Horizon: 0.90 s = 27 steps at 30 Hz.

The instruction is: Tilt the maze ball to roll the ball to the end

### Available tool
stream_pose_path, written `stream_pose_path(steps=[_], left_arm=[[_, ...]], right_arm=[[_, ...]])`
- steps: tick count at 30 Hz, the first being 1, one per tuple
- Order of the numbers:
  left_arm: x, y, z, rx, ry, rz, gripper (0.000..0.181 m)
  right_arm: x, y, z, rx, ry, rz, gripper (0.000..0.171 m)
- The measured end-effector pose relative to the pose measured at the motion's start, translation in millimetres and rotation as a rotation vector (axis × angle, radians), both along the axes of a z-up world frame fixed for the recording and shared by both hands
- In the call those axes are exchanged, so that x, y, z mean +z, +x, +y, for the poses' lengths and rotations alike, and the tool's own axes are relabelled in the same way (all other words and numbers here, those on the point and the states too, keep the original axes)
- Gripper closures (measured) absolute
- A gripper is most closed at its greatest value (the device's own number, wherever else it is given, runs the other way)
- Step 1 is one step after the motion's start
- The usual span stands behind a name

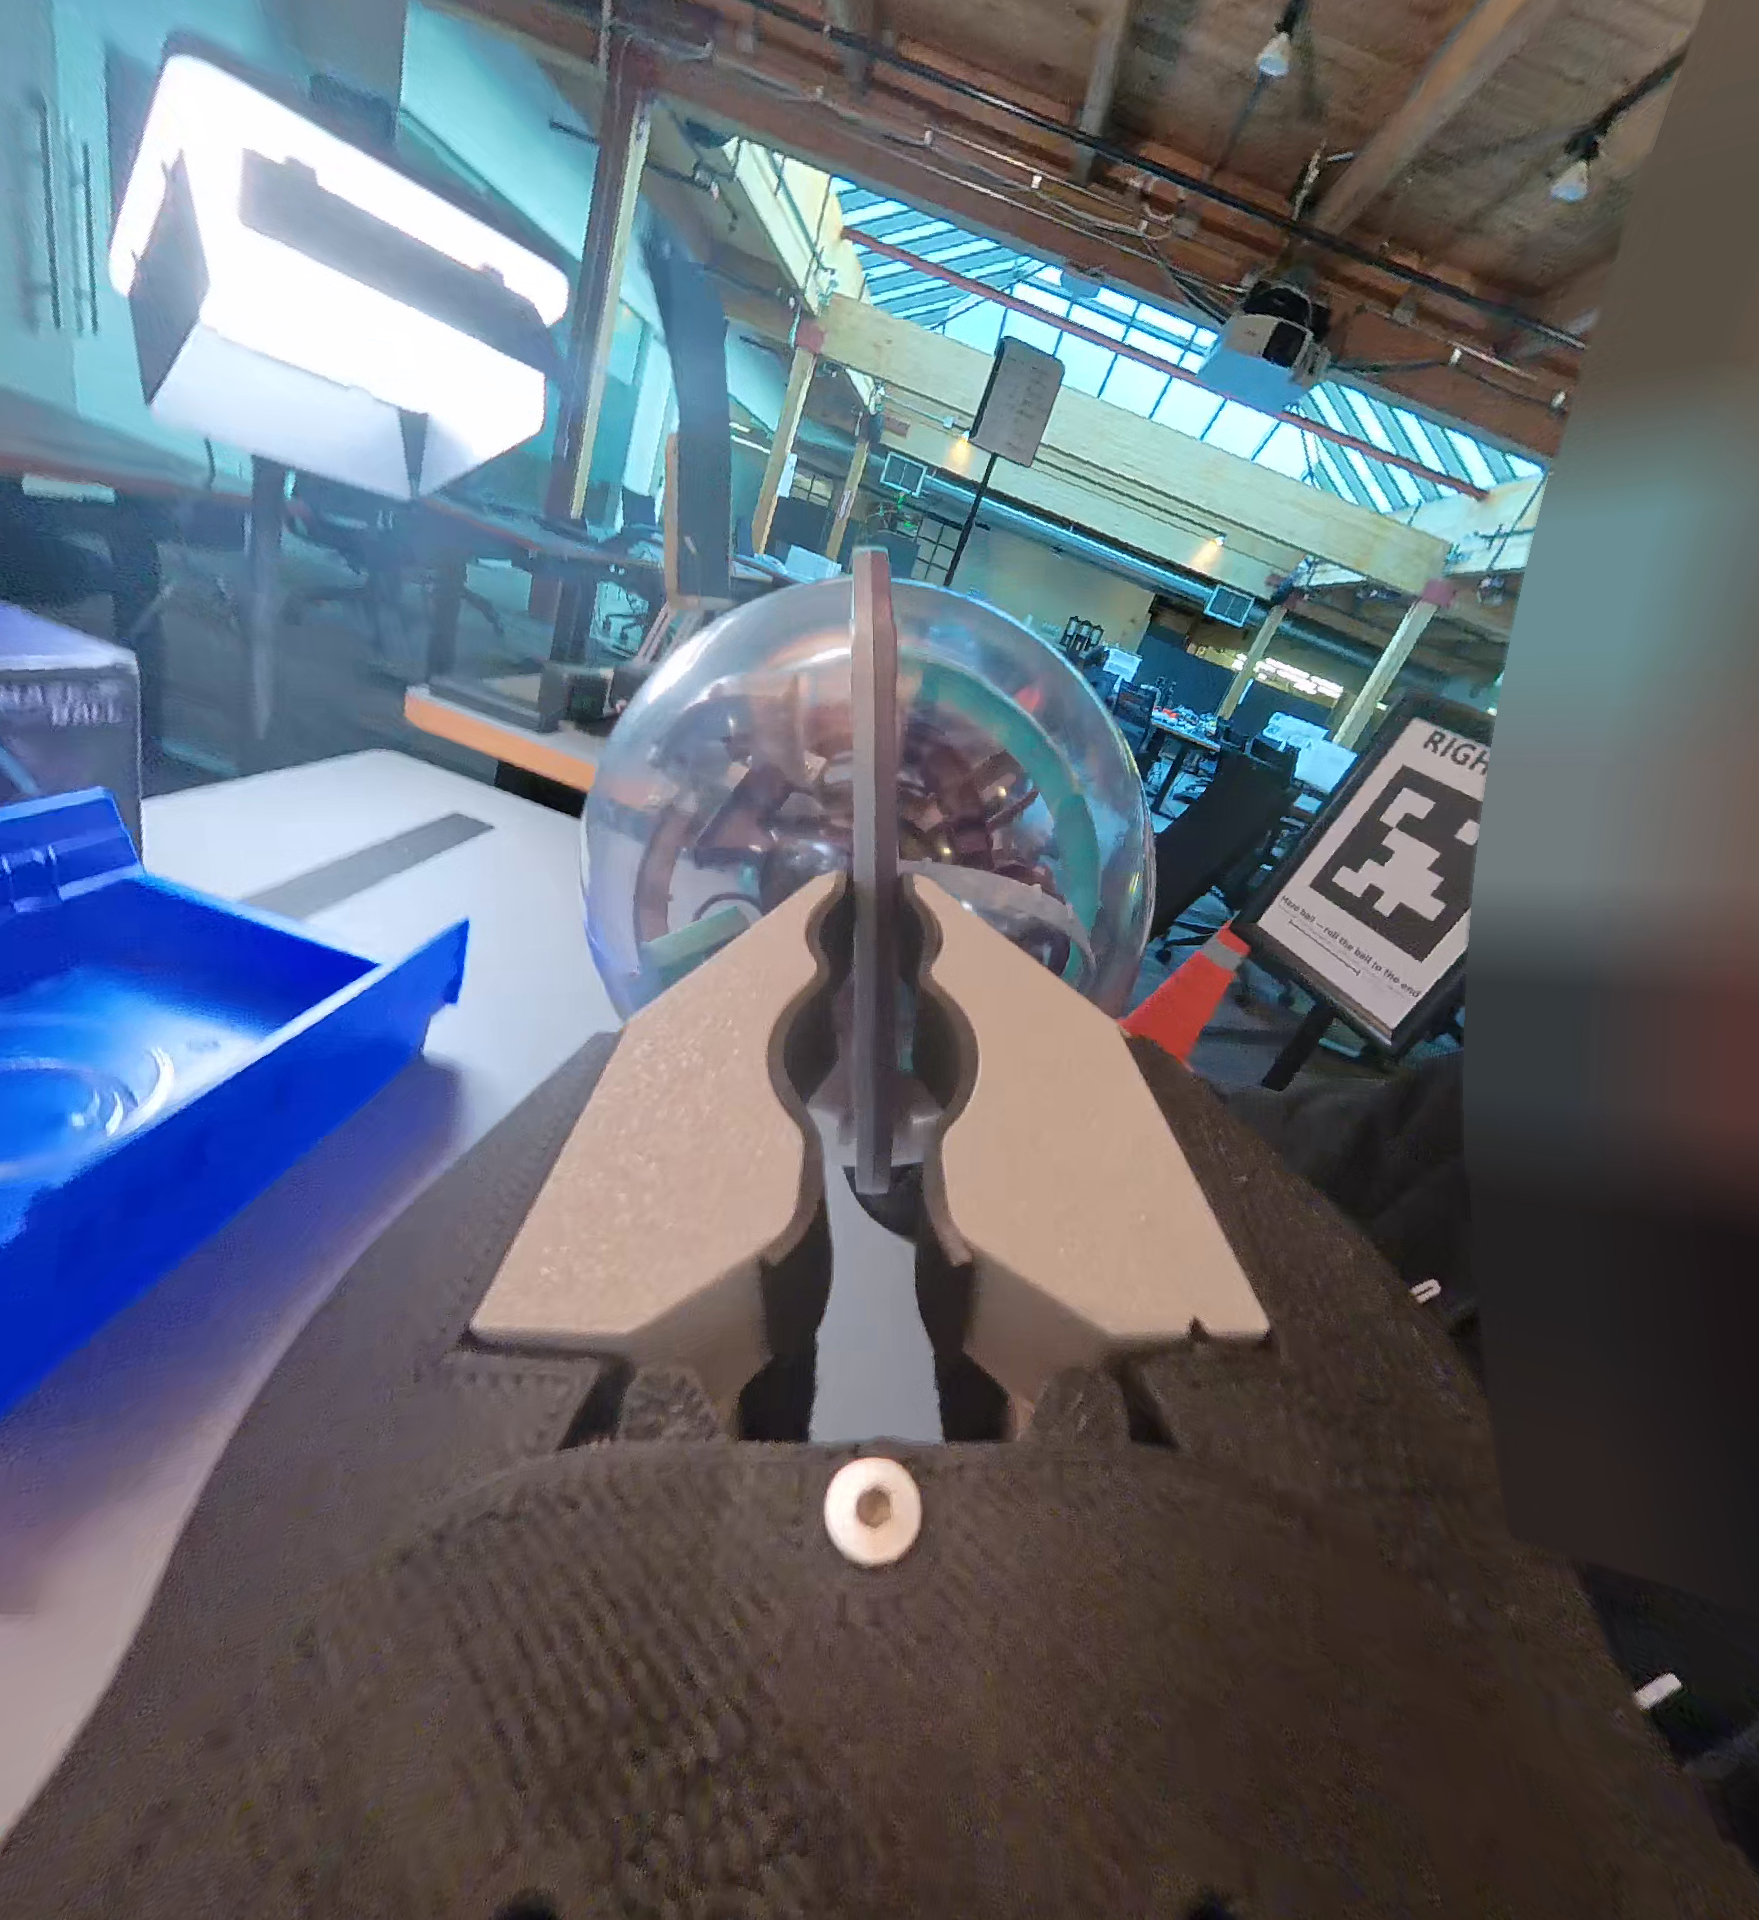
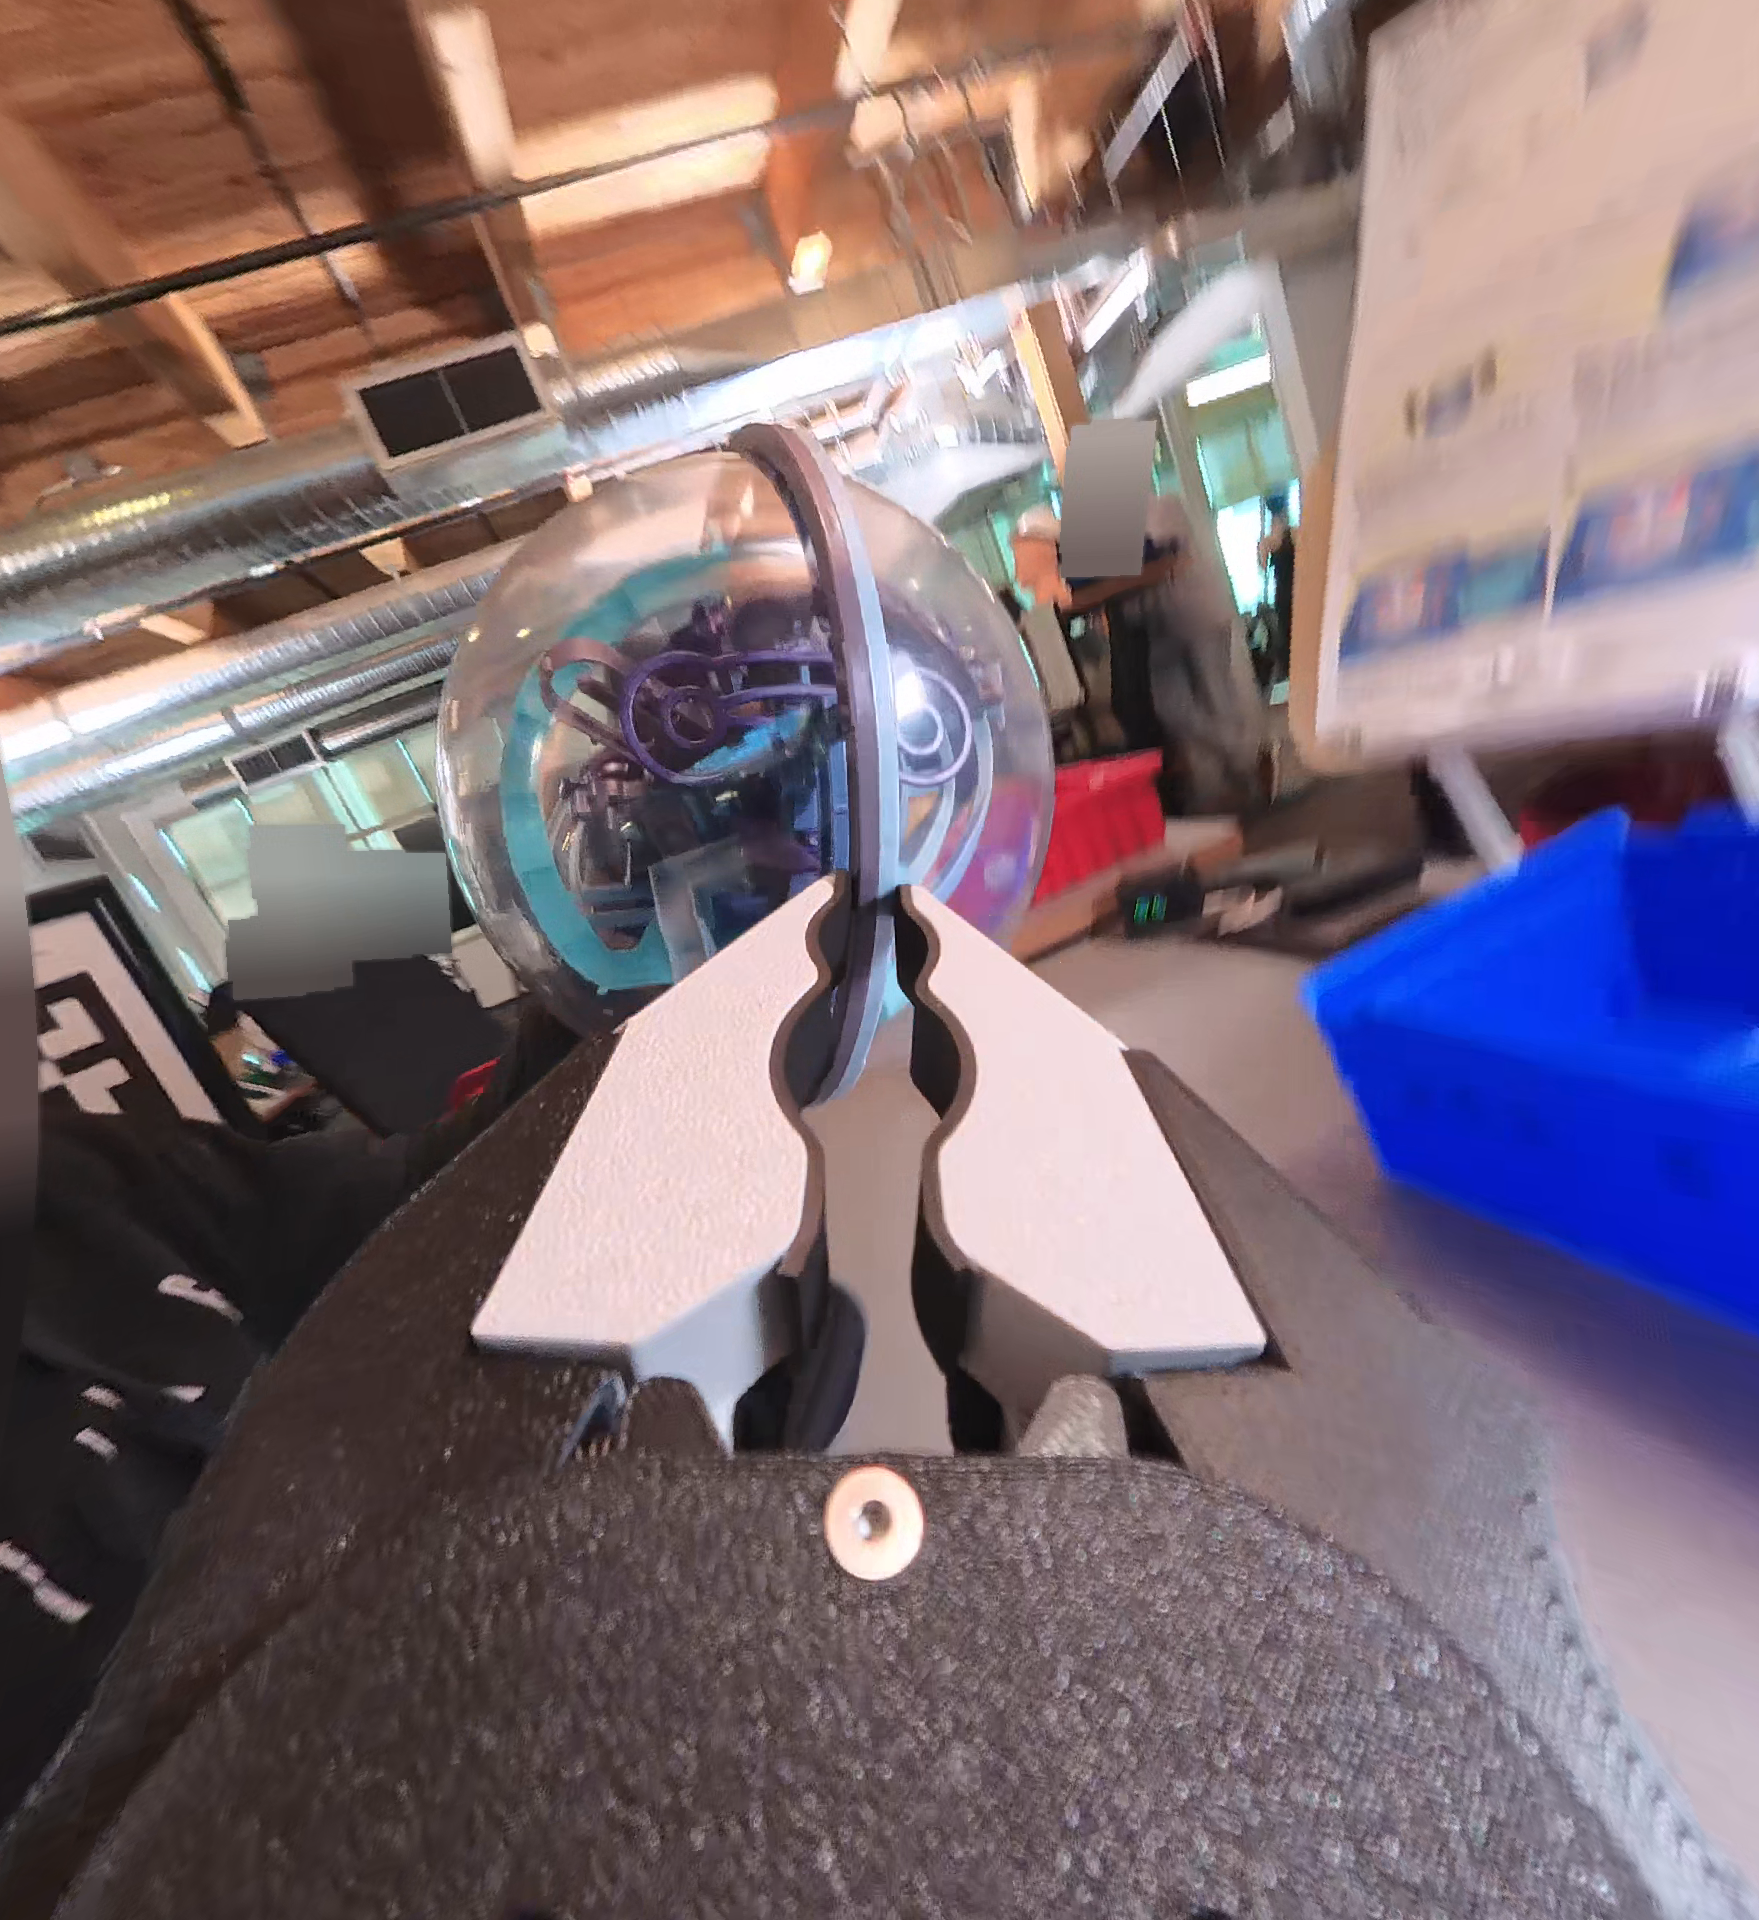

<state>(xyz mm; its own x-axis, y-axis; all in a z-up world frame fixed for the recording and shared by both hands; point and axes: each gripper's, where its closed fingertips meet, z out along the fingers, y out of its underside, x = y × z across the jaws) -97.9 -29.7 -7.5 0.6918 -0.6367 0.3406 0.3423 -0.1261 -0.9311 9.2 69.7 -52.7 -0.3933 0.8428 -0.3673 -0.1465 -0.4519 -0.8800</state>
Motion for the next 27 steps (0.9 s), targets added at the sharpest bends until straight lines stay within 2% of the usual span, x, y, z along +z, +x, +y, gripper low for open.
stream_pose_path(steps=[4,8,11,16,19,22,24,25,27], left_arm=[[-46.2,-10.4,11.3,0.011,-0.13,-0.077,0.175],[-103.5,-14.6,18.3,0.02,-0.331,-0.15,0.176],[-142.8,-13.3,19.9,0.013,-0.455,-0.186,0.176],[-187.9,-13.1,24.2,-0.021,-0.597,-0.311,0.176],[-204.9,-11.0,26.8,-0.042,-0.651,-0.349,0.175],[-215.3,-9.6,31.3,-0.053,-0.673,-0.371,0.175],[-216.0,-13.2,34.4,-0.051,-0.669,-0.404,0.175],[-217.0,-15.8,35.9,-0.042,-0.666,-0.407,0.175],[-217.6,-18.7,38.1,-0.038,-0.665,-0.429,0.176]], right_arm=[[-56.2,-6.7,0.5,0.039,-0.13,-0.147,0.166],[-109.7,-3.2,-2.4,0.14,-0.383,-0.323,0.166],[-143.3,3.0,-5.6,0.169,-0.482,-0.457,0.166],[-173.9,9.1,-4.3,0.181,-0.607,-0.603,0.166],[-182.1,8.3,6.4,0.147,-0.632,-0.615,0.165],[-183.4,5.0,22.3,0.015,-0.456,-0.595,0.162],[-169.6,6.2,28.1,-0.12,-0.155,-0.554,0.132],[-161.9,7.8,29.0,-0.211,0.059,-0.542,0.112],[-141.2,7.9,14.2,-0.334,0.471,-0.477,0.082]])
